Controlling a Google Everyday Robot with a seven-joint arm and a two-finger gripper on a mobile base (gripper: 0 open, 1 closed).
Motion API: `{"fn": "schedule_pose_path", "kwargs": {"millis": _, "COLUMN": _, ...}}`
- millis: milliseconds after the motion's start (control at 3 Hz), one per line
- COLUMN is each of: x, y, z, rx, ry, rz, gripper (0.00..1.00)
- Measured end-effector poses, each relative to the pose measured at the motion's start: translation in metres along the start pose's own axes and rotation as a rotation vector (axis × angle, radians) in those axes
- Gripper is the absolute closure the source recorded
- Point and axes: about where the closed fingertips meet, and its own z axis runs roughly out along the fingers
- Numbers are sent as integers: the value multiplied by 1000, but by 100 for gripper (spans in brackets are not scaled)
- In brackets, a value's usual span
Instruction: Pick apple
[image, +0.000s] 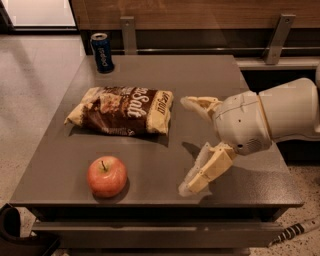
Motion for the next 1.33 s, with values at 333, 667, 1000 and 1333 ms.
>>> {"fn": "schedule_pose_path", "kwargs": {"millis": 333, "x": 8, "y": 6, "z": 34, "rx": -43, "ry": -9, "rz": 15, "gripper": 0}}
{"fn": "schedule_pose_path", "kwargs": {"millis": 667, "x": 10, "y": 13, "z": 73, "rx": -106, "ry": -32, "rz": 26, "gripper": 0}}
{"fn": "schedule_pose_path", "kwargs": {"millis": 1000, "x": 7, "y": 28, "z": 129, "rx": -200, "ry": -120, "rz": 45, "gripper": 0}}
{"fn": "schedule_pose_path", "kwargs": {"millis": 1333, "x": 5, "y": 35, "z": 144, "rx": -227, "ry": -161, "rz": 48, "gripper": 0}}
